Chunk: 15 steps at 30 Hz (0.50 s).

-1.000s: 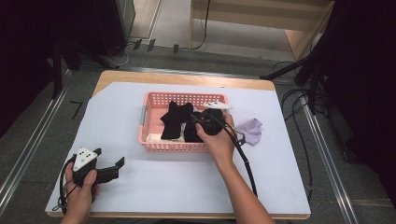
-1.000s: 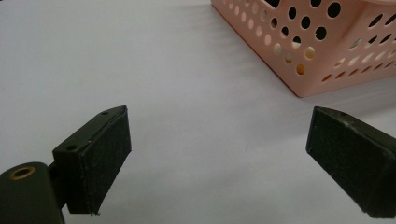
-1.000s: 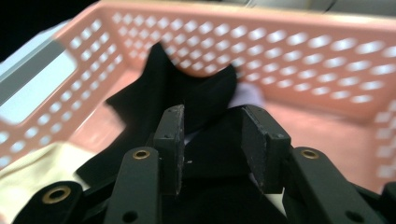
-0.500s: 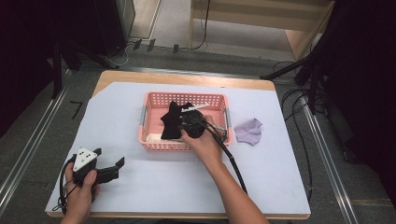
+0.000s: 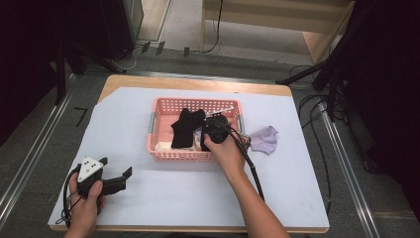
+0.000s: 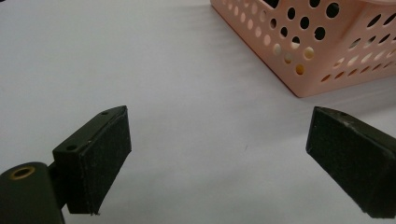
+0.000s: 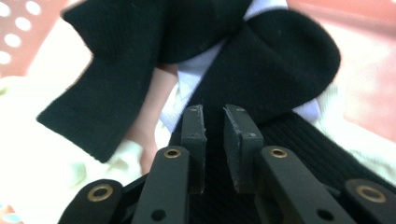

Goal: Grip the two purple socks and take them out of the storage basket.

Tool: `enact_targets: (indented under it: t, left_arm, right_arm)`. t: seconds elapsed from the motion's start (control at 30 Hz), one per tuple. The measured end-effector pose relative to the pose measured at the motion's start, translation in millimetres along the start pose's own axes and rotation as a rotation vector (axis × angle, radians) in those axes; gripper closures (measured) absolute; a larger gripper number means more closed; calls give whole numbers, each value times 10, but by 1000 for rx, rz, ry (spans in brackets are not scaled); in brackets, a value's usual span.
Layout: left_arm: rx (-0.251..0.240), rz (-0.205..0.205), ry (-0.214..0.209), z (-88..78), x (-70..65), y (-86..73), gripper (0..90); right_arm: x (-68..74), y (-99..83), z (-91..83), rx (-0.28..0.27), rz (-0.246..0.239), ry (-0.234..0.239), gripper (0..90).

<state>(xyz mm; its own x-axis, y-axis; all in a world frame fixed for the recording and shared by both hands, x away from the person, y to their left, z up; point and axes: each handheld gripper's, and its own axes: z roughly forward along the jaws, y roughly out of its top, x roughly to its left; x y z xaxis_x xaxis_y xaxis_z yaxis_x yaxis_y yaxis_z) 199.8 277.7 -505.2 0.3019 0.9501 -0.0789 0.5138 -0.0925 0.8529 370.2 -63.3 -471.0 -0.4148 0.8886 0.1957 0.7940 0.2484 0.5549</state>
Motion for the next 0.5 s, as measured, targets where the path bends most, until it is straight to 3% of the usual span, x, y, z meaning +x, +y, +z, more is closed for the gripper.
enact_targets:
  t: [0.13,0.23,0.33,0.43,0.5]
  left_arm:
    - [4,0,4,2,-1,1,73]
    - [3,1,0,0,-1,1,73]
    - [2,5,2,-2,1,1,73]
    - [-5,4,0,-1,3,-2,73]
    - [-3,1,-2,-1,2,-1,73]
  right_arm:
    - [106,4,-50,-104,-68,61,664]
    - [225,20,-50,-123,-111,95,670]
    - [280,43,38,-76,-140,93,737]
    - [246,69,91,32,-68,98,764]
    - [218,74,86,30,-54,76,762]
